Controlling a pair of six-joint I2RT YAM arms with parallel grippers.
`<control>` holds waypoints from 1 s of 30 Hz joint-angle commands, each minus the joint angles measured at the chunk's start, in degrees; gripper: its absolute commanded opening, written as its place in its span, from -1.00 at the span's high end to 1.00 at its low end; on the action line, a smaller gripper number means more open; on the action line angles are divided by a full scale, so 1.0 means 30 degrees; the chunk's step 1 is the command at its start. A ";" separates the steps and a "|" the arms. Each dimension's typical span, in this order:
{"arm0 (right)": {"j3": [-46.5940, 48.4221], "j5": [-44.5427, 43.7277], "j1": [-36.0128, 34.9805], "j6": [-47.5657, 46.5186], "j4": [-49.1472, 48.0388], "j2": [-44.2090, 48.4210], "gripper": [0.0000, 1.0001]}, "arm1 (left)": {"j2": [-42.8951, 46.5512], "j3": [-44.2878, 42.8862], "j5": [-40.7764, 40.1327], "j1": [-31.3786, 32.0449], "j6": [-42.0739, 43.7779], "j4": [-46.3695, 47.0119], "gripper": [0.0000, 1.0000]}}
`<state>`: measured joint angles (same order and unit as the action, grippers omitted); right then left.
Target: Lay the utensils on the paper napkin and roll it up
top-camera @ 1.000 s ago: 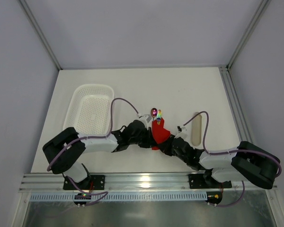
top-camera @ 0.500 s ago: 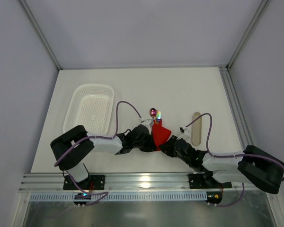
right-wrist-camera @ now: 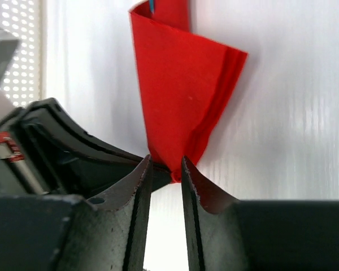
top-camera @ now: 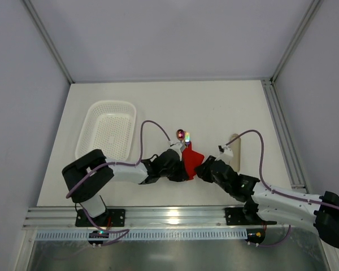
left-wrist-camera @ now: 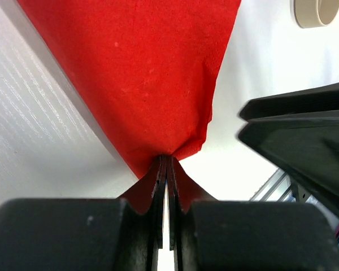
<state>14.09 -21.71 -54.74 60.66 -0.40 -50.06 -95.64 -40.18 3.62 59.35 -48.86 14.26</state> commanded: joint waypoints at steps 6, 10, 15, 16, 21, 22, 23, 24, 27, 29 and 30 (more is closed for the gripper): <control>0.2921 0.4007 0.3037 -0.5102 -0.1295 -0.1121 0.55 | -0.0583 -0.0492 -0.0854 0.0371 0.0555 -0.1326 0.88; 0.3798 0.6973 0.4213 -0.6097 -0.2239 -0.4540 0.61 | -0.0349 -0.0404 -0.1089 0.0372 0.0613 -0.1852 0.89; 0.2925 0.8059 0.4243 -0.5633 -0.3437 -0.6105 0.67 | -0.0027 -0.0317 -0.1610 0.0372 0.0906 -0.2351 0.89; 0.2632 0.8030 0.4243 -0.5370 -0.3613 -0.6105 0.67 | 0.0119 -0.0229 -0.1616 0.0372 0.0935 -0.2439 0.89; 0.0843 0.7766 0.4185 -0.4812 -0.4523 -0.6427 0.67 | 0.1203 0.0152 -0.1909 0.0372 0.1140 -0.2995 0.89; 0.0668 0.7737 0.4155 -0.4753 -0.4610 -0.6456 0.67 | 0.1350 0.0123 -0.1967 0.0372 0.1228 -0.3141 0.88; 0.0376 0.7620 0.4126 -0.4637 -0.4698 -0.6457 0.67 | 0.1496 0.0065 -0.1967 0.0372 0.1257 -0.3230 0.88; 0.0228 0.7416 0.4039 -0.4548 -0.4757 -0.6399 0.70 | 0.1788 0.0036 -0.1967 0.0372 0.1229 -0.3288 0.86; -0.0066 0.7326 0.3979 -0.4460 -0.4904 -0.6369 0.71 | 0.2286 -0.0578 -0.1763 0.0372 0.1258 -0.3435 0.78; -0.0067 0.7326 0.3921 -0.4489 -0.4876 -0.6398 0.72 | 0.2405 -0.0929 -0.1675 0.0372 0.1316 -0.3611 0.73; -0.0067 0.7326 0.3863 -0.4431 -0.4788 -0.6456 0.72 | 0.2522 -0.1309 -0.1646 0.0343 0.1316 -0.3669 0.65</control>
<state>14.90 1.19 -42.52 47.11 -14.85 -69.01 -90.67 -40.97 -0.40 60.27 -46.13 5.08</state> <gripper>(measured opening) 0.143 0.140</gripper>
